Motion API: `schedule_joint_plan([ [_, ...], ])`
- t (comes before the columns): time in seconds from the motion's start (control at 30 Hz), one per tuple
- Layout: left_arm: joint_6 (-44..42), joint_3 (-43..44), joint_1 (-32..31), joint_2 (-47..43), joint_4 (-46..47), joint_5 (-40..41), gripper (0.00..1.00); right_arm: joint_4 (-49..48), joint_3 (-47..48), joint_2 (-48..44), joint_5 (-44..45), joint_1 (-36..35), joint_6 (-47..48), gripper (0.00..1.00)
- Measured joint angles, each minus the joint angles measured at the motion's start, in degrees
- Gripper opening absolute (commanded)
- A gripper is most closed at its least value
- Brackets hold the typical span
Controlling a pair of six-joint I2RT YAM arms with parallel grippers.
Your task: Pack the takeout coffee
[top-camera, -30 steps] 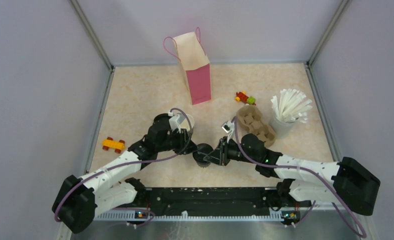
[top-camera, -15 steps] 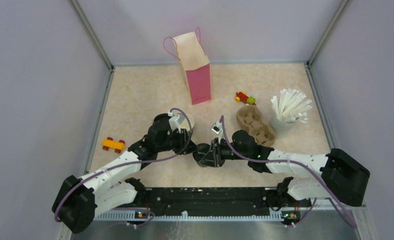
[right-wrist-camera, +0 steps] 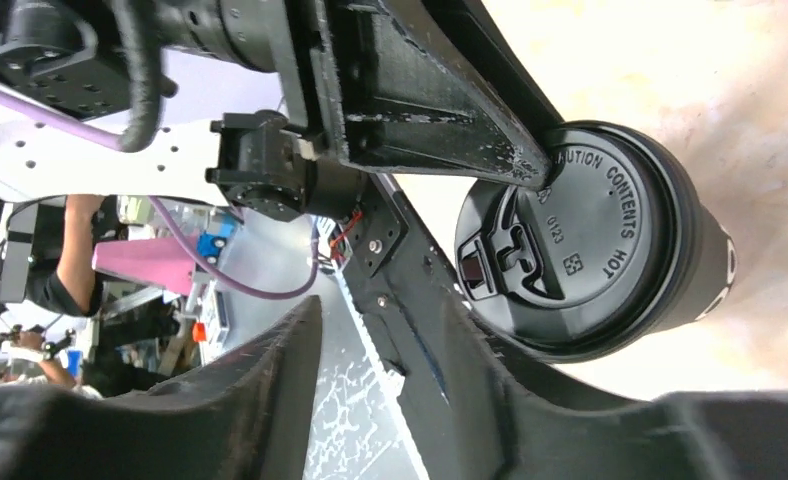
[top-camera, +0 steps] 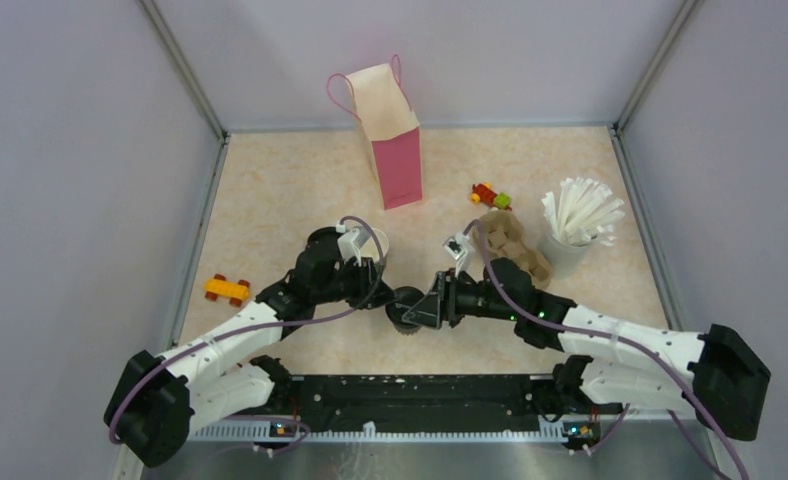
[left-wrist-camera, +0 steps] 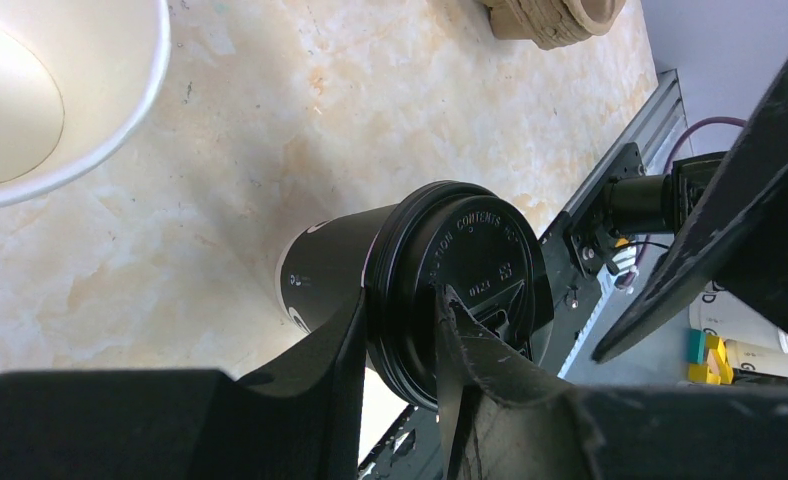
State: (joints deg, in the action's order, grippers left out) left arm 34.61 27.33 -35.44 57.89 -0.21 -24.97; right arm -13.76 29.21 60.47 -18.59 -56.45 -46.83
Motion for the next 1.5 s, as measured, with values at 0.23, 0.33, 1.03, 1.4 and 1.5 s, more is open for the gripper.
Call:
schedule_joint_plan([
  [0.23, 0.02, 0.09, -0.24, 0.0, -0.15, 0.2, 0.32, 8.68, -1.55, -8.13, 5.73, -0.52, -9.22, 0.65],
  [0.33, 0.07, 0.11, -0.31, -0.04, -0.2, 0.35, 0.32, 13.46, -1.6, -10.84, 8.98, -0.72, -12.0, 0.66],
  [1.03, 0.5, 0.11, -0.61, -0.52, -0.57, 1.09, 0.32, -3.91, -10.43, -2.62, 12.9, -0.94, -23.98, 0.61],
  [1.4, 0.7, 0.11, -0.7, -0.63, -0.83, 1.6, 0.31, -8.74, -12.04, 0.9, 12.98, -1.16, -25.31, 0.49],
  [1.5, 0.66, 0.11, -0.72, -0.63, -0.98, 1.79, 0.31, -11.61, -13.05, 1.99, 12.83, -1.18, -26.12, 0.45],
])
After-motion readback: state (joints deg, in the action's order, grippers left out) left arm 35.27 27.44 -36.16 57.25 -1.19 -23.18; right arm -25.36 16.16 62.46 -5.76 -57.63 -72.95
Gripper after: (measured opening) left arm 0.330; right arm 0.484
